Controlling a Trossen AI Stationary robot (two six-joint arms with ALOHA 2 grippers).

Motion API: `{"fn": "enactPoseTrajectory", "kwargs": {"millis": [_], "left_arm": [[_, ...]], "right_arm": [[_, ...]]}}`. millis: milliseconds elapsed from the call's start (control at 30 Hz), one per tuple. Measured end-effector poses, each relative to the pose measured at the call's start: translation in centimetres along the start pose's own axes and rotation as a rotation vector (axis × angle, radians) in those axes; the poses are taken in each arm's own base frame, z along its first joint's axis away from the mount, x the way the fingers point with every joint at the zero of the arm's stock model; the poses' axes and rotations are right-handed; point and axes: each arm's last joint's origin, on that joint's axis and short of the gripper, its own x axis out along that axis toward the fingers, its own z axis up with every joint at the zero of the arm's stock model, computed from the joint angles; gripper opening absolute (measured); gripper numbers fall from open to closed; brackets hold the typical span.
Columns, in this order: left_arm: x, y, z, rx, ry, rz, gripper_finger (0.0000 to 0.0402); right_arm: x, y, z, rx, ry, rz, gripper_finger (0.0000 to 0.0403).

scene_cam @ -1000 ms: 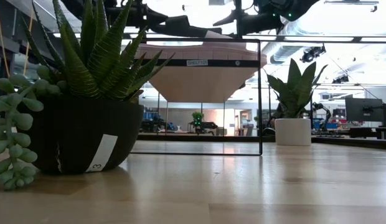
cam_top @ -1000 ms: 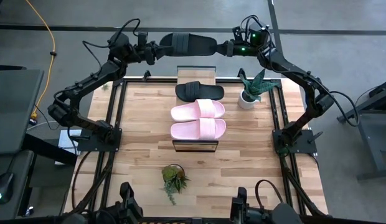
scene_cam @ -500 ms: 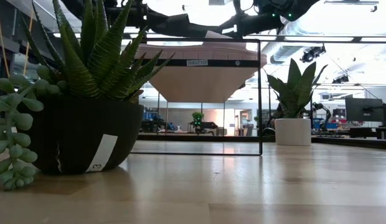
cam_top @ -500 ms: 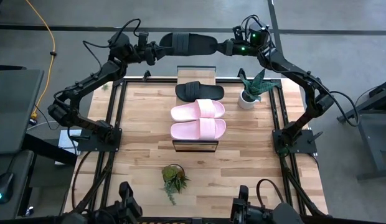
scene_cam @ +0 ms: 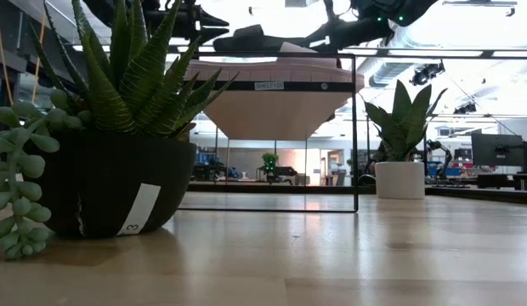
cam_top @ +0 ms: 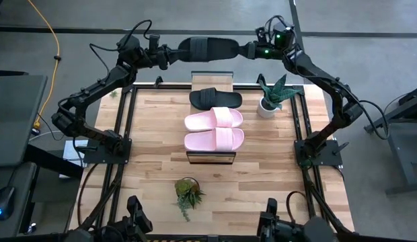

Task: Pick and place slides into the shelf
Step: Put the black slide on the shelf

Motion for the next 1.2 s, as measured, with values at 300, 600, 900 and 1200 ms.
{"fn": "enactPoseTrajectory", "kwargs": {"millis": [300,600,900,1200], "left_arm": [[-0.1,0.0,0.0,0.035,0.002,0.004,0.0052],[-1.2,0.1,0.8,0.057,-0.019,0.016,0.0041],[-1.3,0.1,0.9,0.059,-0.021,0.016,0.004],[-1.3,0.3,0.6,0.039,0.011,0.024,0.004]], "right_arm": [[-1.6,0.1,0.1,0.013,0.044,-0.021,0.0057],[-1.6,-0.5,-0.9,0.035,0.115,-0.093,0.0057],[-1.6,-0.5,-1.0,0.094,0.12,-0.092,0.0057],[-0.5,-1.9,-1.5,0.169,0.169,-0.079,0.0057]]}}
